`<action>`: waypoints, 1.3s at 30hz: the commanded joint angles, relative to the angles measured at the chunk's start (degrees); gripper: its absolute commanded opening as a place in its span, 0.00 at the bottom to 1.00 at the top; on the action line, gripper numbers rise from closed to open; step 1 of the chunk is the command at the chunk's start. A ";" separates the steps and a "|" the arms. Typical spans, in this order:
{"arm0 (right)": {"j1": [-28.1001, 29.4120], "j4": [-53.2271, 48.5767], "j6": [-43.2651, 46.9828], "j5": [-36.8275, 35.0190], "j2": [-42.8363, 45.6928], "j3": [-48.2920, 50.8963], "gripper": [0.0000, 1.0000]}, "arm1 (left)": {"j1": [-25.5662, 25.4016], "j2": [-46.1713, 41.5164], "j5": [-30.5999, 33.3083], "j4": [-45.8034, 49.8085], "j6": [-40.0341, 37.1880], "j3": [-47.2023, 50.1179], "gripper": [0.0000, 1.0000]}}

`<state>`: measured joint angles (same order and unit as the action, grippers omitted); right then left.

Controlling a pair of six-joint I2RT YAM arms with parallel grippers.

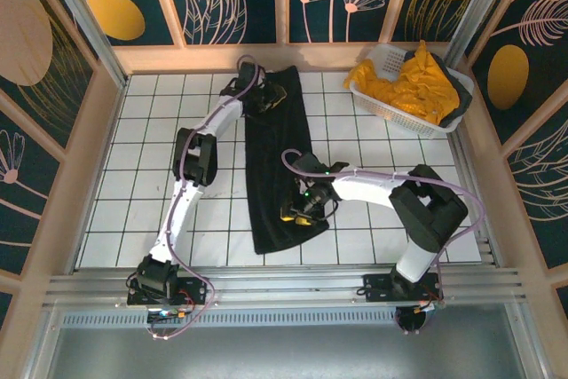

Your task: Fold and stack the t-shirts

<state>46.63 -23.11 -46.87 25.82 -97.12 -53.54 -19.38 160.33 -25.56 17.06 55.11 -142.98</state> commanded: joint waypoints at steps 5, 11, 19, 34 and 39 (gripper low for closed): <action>-1.42 -14.13 0.92 -10.16 12.07 -0.29 0.48 | -1.43 -13.57 2.47 -0.10 -1.76 9.54 0.52; -3.26 -17.05 3.72 -13.90 20.90 9.94 0.49 | -2.32 -36.63 8.21 5.74 -7.38 37.45 0.53; -1.90 -12.51 5.43 -8.94 17.07 13.72 0.49 | -8.88 -62.72 6.97 15.13 -9.67 80.62 0.47; 2.09 -5.90 0.32 -3.32 10.85 14.06 0.04 | -18.49 -87.91 -6.70 13.26 6.47 112.32 0.49; 4.00 -6.02 -1.76 -2.87 11.85 14.60 0.00 | -20.79 -86.41 -8.18 8.13 9.92 112.94 0.49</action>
<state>49.63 -29.80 -46.52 21.47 -84.93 -40.05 -38.96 72.97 -30.96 29.56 61.30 -30.30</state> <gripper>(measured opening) 0.051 0.491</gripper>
